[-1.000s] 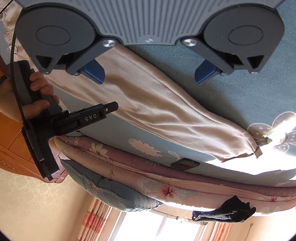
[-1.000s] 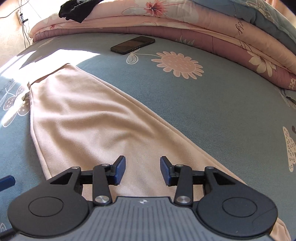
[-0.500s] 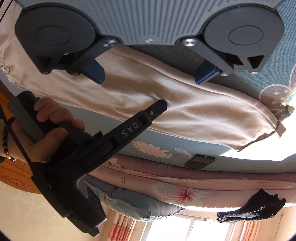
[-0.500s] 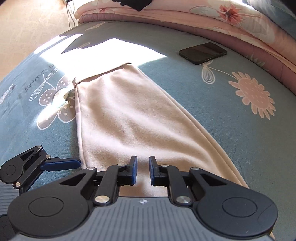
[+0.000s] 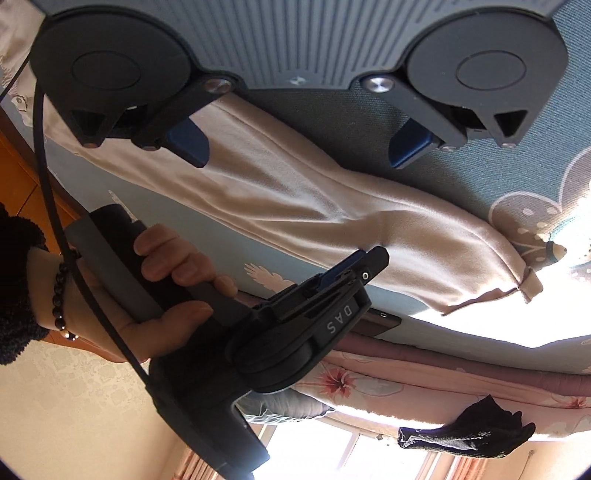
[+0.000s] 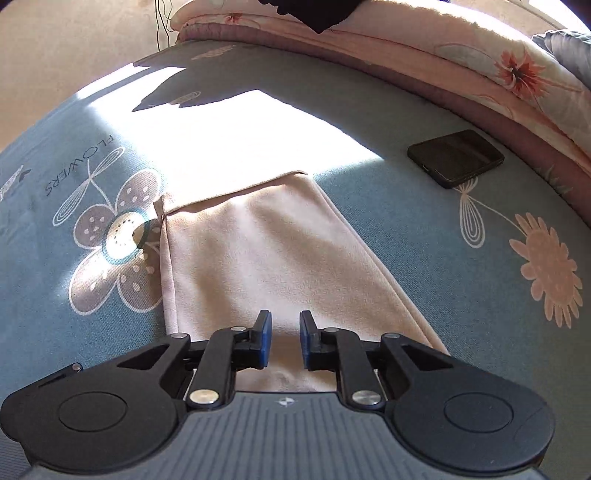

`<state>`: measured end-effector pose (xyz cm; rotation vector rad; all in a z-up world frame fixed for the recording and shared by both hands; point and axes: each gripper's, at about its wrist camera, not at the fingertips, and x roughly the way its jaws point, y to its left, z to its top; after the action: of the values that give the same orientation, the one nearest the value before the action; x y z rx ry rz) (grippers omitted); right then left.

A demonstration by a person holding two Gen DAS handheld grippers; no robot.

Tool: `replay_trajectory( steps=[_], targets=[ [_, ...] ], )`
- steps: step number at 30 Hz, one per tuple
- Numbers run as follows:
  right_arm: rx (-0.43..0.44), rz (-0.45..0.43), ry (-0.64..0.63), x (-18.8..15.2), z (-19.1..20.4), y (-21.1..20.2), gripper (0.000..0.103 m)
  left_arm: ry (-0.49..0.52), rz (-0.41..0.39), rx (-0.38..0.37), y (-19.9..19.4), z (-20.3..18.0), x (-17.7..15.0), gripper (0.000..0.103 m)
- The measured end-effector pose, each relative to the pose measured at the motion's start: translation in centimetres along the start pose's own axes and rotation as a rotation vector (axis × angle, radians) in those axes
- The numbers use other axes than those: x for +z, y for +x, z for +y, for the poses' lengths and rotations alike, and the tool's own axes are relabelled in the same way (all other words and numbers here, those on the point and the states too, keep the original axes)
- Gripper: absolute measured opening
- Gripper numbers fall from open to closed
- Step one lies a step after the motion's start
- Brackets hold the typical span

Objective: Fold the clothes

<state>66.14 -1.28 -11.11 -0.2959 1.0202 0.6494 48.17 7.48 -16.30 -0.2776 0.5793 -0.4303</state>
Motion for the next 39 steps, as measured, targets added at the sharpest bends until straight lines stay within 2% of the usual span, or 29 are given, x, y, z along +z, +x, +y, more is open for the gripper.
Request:
replay_trajectory(
  steps=[1, 4, 7, 10, 17, 22, 26, 29, 32, 37, 39],
  targets=[
    [0.017, 0.017, 0.009, 0.4, -0.1, 0.9, 0.019, 0.000, 0.002, 0.002, 0.0, 0.0, 0.0, 0.102],
    [-0.024, 0.017, -0.040, 2.0, 0.7, 4.0, 0.019, -0.011, 0.008, 0.015, 0.1, 0.2, -0.1, 0.102],
    [-0.019, -0.021, -0.053, 3.9, 0.8, 5.8, 0.019, -0.040, 0.004, 0.021, 0.0, 0.7, 0.0, 0.102],
    [-0.011, -0.014, -0.032, 5.6, 0.6, 5.3, 0.019, -0.064, -0.016, 0.025, -0.5, 1.2, 0.2, 0.102],
    [0.027, -0.077, -0.154, 7.1, 2.7, 1.6, 0.019, -0.058, -0.063, 0.063, -2.1, 1.8, 1.0, 0.102],
    [0.068, -0.116, -0.252, 8.8, 5.4, 3.3, 0.018, -0.106, -0.088, 0.139, -3.1, 3.6, 1.5, 0.102],
    [0.092, -0.026, -0.260, 8.9, 7.2, 7.0, 0.014, -0.123, -0.060, 0.161, -2.4, 4.2, 1.4, 0.102],
    [0.087, -0.031, -0.237, 8.5, 7.7, 8.5, 0.010, -0.123, -0.052, 0.165, -2.3, 4.3, 1.3, 0.102],
    [0.116, -0.029, -0.211, 8.9, 7.1, 8.2, 0.010, -0.126, -0.047, 0.170, -2.2, 4.4, 1.3, 0.102],
    [0.158, -0.062, -0.235, 9.0, 7.1, 5.2, 0.012, -0.119, -0.052, 0.158, -2.3, 4.3, 1.2, 0.102],
    [0.174, -0.035, -0.252, 8.4, 7.6, 5.6, 0.012, -0.117, -0.048, 0.162, -2.2, 4.2, 1.1, 0.102]
  ],
)
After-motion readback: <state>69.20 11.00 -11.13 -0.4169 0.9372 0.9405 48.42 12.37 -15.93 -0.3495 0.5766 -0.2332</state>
